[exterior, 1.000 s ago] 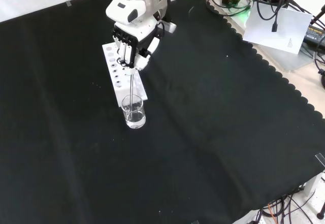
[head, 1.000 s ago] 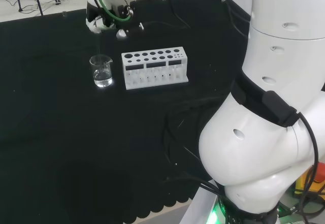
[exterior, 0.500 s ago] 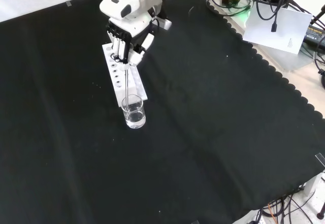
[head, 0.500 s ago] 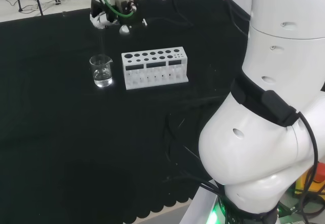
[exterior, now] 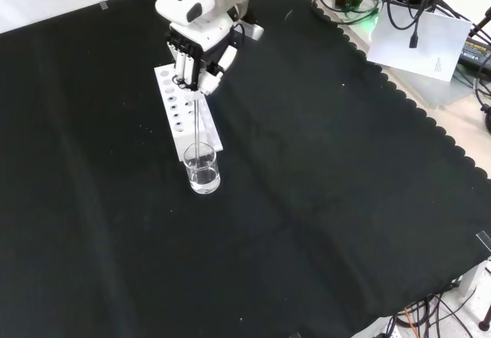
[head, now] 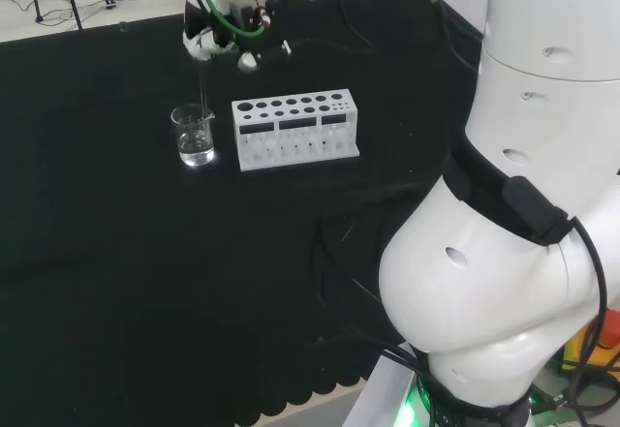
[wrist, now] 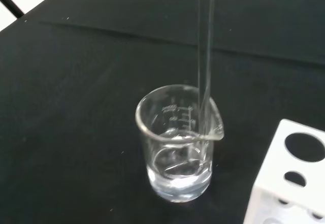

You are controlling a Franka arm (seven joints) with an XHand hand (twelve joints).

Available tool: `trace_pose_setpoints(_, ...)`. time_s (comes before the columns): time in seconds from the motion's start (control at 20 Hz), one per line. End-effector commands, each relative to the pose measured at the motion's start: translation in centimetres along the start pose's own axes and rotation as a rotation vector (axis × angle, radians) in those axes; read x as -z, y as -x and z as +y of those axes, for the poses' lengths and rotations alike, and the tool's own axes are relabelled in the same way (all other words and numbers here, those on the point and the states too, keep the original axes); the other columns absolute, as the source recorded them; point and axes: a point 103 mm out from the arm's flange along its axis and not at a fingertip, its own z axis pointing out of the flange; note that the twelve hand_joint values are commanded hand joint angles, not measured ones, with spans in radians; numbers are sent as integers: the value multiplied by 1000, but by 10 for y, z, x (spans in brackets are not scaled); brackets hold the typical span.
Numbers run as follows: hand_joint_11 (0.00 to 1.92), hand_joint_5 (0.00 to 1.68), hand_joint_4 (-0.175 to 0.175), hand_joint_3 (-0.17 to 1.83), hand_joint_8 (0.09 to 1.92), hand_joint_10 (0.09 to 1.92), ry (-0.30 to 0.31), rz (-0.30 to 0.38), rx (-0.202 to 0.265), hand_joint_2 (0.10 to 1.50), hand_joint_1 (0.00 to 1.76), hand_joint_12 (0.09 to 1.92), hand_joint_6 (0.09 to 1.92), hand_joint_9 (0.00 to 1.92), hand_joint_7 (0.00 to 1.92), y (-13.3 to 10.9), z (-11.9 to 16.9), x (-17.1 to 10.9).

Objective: Stir in the beaker to the left of the white test tube rack with the glass rod.

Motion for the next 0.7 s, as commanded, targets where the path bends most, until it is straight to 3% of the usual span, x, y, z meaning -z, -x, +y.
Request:
trace_pose_setpoints(0.05,1717,1344,-175,-175,1107,826,-3,-8,33,1120,1305,384,87,1641,1124,-23,-2,-3)
trace_pose_setpoints(0.4,1717,1345,-175,-175,1107,826,8,-1,57,1120,1305,383,87,1641,1124,-34,8,-2)
trace_pose_setpoints(0.7,1716,1346,-175,-175,1107,826,16,30,48,1120,1305,383,87,1641,1124,-22,20,1)
